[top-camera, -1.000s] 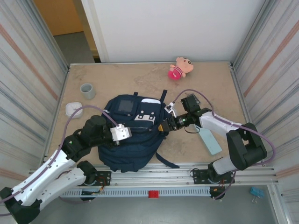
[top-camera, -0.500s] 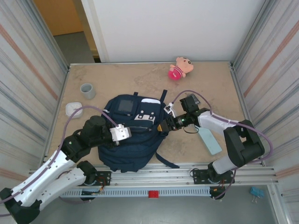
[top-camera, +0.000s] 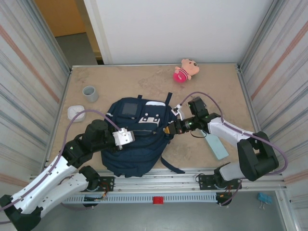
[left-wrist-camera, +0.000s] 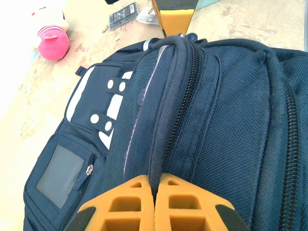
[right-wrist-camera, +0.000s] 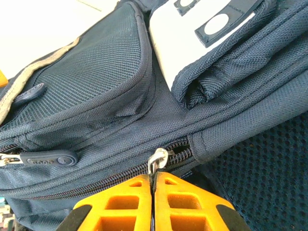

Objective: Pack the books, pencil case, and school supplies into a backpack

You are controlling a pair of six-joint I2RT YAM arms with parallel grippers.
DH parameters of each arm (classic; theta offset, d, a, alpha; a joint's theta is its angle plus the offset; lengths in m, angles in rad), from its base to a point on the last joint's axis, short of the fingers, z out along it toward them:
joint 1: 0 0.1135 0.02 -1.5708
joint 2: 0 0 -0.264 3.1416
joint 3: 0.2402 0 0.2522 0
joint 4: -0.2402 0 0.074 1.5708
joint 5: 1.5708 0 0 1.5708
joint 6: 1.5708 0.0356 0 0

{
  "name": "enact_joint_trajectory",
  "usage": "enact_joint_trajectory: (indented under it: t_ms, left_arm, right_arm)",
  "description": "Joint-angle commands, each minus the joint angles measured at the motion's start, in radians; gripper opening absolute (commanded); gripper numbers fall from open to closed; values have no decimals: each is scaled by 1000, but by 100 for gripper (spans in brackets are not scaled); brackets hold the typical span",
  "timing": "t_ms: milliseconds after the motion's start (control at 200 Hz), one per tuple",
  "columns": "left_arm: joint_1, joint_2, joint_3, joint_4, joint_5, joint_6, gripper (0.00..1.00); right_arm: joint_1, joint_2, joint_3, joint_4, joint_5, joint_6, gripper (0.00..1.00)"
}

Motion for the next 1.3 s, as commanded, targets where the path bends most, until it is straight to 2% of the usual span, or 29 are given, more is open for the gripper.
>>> enact_joint_trajectory:
  t_ms: [0, 195, 346, 686, 837, 977, 1168, 1293]
  left_arm:
    - [10, -16, 13, 109, -9, 0, 0]
    - [10, -18, 14, 107, -32, 2, 0]
    - [10, -16, 12, 115, -12, 1, 0]
    - [10, -29, 11, 119, -10, 2, 0]
    - [10, -31, 10, 108, -30, 5, 0]
    - [10, -24, 16, 82, -54, 14, 0]
    - [10, -20, 19, 64, -78, 22, 0]
    - [10, -12, 19, 57, -82, 26, 0]
  right_arm:
    - [7, -32, -10, 18, -6, 23, 4]
    - [42, -61, -13, 1, 73, 31, 2]
    - [50, -52, -21, 0, 84, 31, 17]
    - [49, 14, -23, 9, 71, 16, 33]
    - [45, 3, -19, -25, 106, 0, 13]
    - [11, -26, -6, -76, 156, -10, 3]
    - [-32, -44, 25, -136, 178, -33, 0]
    - [-38, -38, 59, -180, 102, -54, 0]
